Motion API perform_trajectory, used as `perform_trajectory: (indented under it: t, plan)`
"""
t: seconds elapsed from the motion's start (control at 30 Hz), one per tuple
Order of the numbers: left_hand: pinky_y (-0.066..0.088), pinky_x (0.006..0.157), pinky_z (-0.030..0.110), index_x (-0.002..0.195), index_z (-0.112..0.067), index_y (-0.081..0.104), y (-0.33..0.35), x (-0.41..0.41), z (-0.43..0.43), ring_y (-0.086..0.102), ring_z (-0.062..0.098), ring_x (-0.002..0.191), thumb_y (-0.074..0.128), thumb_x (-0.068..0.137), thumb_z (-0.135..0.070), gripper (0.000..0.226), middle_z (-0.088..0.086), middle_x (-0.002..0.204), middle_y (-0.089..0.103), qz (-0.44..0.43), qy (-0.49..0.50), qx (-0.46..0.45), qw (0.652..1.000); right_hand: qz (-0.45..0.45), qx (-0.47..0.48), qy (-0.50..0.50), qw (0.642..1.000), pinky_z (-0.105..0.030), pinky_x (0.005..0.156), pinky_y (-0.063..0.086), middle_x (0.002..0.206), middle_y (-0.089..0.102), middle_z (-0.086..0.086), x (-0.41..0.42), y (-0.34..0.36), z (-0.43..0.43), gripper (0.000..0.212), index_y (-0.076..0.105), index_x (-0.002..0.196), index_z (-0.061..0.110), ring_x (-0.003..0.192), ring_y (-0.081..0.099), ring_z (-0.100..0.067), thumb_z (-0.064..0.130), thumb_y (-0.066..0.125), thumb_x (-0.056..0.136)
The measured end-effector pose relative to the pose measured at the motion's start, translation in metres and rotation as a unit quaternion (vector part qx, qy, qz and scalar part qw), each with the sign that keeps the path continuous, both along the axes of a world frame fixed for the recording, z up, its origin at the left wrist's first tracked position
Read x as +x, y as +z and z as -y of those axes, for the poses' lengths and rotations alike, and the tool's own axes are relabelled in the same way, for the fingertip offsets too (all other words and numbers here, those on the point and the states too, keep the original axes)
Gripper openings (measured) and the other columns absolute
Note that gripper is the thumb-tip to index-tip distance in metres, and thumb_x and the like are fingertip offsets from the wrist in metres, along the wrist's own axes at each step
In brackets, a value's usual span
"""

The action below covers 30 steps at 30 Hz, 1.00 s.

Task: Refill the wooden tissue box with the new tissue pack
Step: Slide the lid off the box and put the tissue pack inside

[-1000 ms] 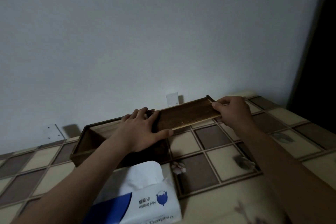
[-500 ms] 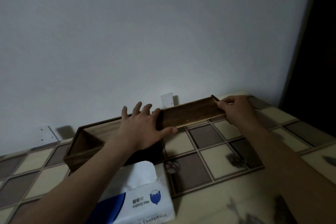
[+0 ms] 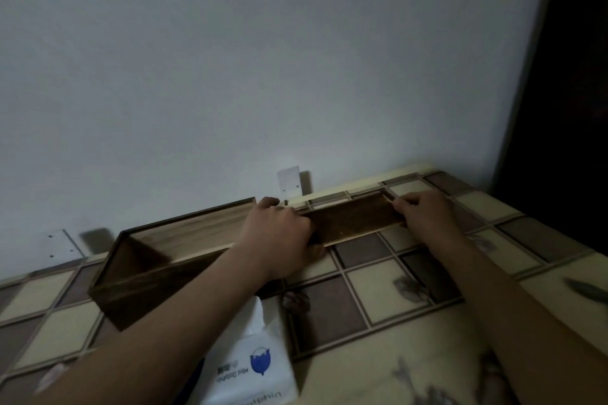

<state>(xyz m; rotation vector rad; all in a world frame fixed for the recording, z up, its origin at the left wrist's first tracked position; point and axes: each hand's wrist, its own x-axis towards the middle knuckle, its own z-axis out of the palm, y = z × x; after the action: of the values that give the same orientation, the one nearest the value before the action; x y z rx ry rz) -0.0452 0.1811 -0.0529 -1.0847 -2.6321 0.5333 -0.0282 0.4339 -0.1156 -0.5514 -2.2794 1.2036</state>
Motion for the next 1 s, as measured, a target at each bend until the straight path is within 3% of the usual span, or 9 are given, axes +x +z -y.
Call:
perform_trajectory:
  t: [0.1, 0.23, 0.47, 0.73, 1.0]
  plan:
    - [0.039, 0.091, 0.039, 0.104, -0.026, 0.067, -0.003, 0.003, -0.006, 0.066, 0.028, 0.096, 0.038, 0.092, -0.064, 0.049, 0.005, 0.100, 0.070, -0.006, 0.007, -0.018, 1.000, 0.007, 0.016, -0.002, 1.000, -0.040, 0.082, 0.055, 0.092, 0.075, -0.020, 0.001, -0.005, 0.000, 0.020, 0.076, 0.097, 0.001, 0.089, 0.070, -0.031, 0.016, 0.065, 0.089]
    - [0.038, 0.073, 0.037, 0.104, -0.023, 0.065, -0.009, 0.005, -0.014, 0.065, 0.028, 0.095, 0.041, 0.094, -0.059, 0.045, 0.006, 0.104, 0.067, 0.011, 0.019, -0.028, 0.999, 0.018, 0.055, -0.008, 0.998, -0.036, 0.083, 0.052, 0.101, 0.074, -0.020, 0.003, -0.008, 0.003, 0.023, 0.075, 0.103, 0.004, 0.095, 0.069, -0.032, 0.018, 0.064, 0.090]
    - [0.039, 0.063, 0.036, 0.106, -0.019, 0.066, -0.020, 0.009, -0.022, 0.066, 0.031, 0.094, 0.048, 0.098, -0.038, 0.027, 0.008, 0.105, 0.067, -0.008, 0.019, -0.034, 0.999, 0.050, 0.111, -0.014, 0.992, -0.035, 0.080, 0.050, 0.103, 0.072, -0.022, 0.004, -0.011, 0.005, 0.028, 0.074, 0.107, 0.008, 0.097, 0.067, -0.034, 0.026, 0.060, 0.091]
    - [0.048, 0.072, 0.040, 0.115, -0.016, 0.062, -0.027, 0.015, -0.026, 0.065, 0.034, 0.101, 0.044, 0.099, -0.014, 0.024, 0.011, 0.111, 0.065, 0.028, 0.038, -0.017, 0.999, 0.061, 0.221, -0.044, 0.972, -0.037, 0.075, 0.048, 0.099, 0.069, -0.024, 0.009, -0.014, 0.006, 0.031, 0.074, 0.100, 0.002, 0.092, 0.065, -0.038, 0.028, 0.058, 0.092]
    - [0.049, 0.074, 0.041, 0.116, -0.013, 0.061, -0.033, 0.017, -0.023, 0.063, 0.034, 0.103, 0.044, 0.099, -0.010, 0.025, 0.013, 0.113, 0.062, 0.070, 0.040, 0.017, 0.997, 0.076, 0.269, -0.076, 0.957, -0.038, 0.077, 0.047, 0.105, 0.061, -0.021, 0.008, -0.014, 0.013, 0.030, 0.069, 0.101, -0.002, 0.098, 0.060, -0.039, 0.023, 0.054, 0.095]
